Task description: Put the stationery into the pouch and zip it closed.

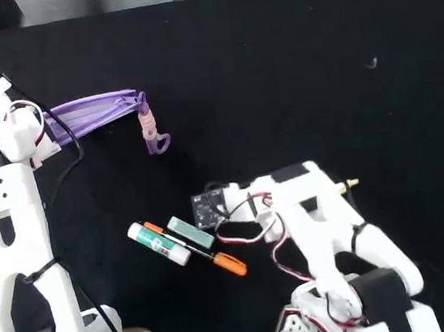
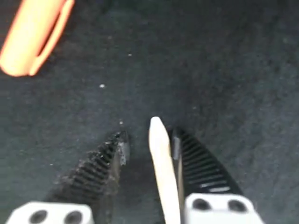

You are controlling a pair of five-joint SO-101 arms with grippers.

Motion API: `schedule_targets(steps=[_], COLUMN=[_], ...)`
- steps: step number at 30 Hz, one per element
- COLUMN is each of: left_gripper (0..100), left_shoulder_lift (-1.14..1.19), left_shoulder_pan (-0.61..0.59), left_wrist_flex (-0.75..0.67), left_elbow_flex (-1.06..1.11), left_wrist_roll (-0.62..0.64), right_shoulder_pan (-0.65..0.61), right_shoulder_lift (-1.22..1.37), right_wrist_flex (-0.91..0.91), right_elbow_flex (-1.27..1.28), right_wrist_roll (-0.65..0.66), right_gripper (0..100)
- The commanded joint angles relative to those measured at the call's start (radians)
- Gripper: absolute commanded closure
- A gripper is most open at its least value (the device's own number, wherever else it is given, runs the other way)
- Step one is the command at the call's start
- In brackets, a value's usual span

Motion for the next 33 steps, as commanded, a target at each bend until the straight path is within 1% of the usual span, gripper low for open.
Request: schedule_targets(steps=[1, 3, 4, 8, 15, 19, 21, 25, 29, 31, 33], left_gripper=[97, 97, 97, 97, 97, 97, 97, 97, 97, 97, 97], left_shoulder_lift=[0.009, 0.009, 0.009, 0.009, 0.011, 0.011, 0.011, 0.011, 0.011, 0.011, 0.011], left_shoulder_pan=[-0.001, -0.001, -0.002, -0.001, -0.001, 0.001, 0.001, 0.001, 0.01, 0.039, 0.081], left_wrist_flex=[-0.025, -0.025, -0.025, -0.025, -0.025, -0.025, -0.025, -0.025, -0.017, -0.015, -0.015], left_elbow_flex=[0.001, 0.001, 0.002, 0.002, 0.002, 0.002, 0.002, 0.002, 0.002, 0.002, -0.001], left_wrist_roll=[-0.006, -0.006, -0.006, -0.006, -0.006, -0.006, -0.006, -0.006, -0.005, -0.005, -0.005], right_shoulder_pan=[0.02, 0.02, 0.028, 0.074, 0.155, 0.172, 0.172, 0.172, 0.17, 0.164, 0.161], right_shoulder_lift=[0.021, 0.021, 0.022, 0.022, 0.021, 0.021, 0.021, 0.021, 0.021, 0.021, 0.021], right_wrist_flex=[-0.015, -0.015, -0.015, -0.018, -0.18, -0.183, -0.193, -0.224, -0.256, -0.264, -0.264], right_elbow_flex=[-0.067, -0.087, -0.097, -0.133, -0.15, -0.231, -0.292, -0.426, -0.524, -0.564, -0.61], right_wrist_roll=[0.002, -0.003, -0.017, -0.026, -0.032, -0.051, -0.137, -0.356, -0.47, -0.516, -0.601], right_gripper=[92.3, 96.6, 97.1, 97.3, 97.3, 97.4, 97.4, 97.4, 97.9, 98.8, 98.7])
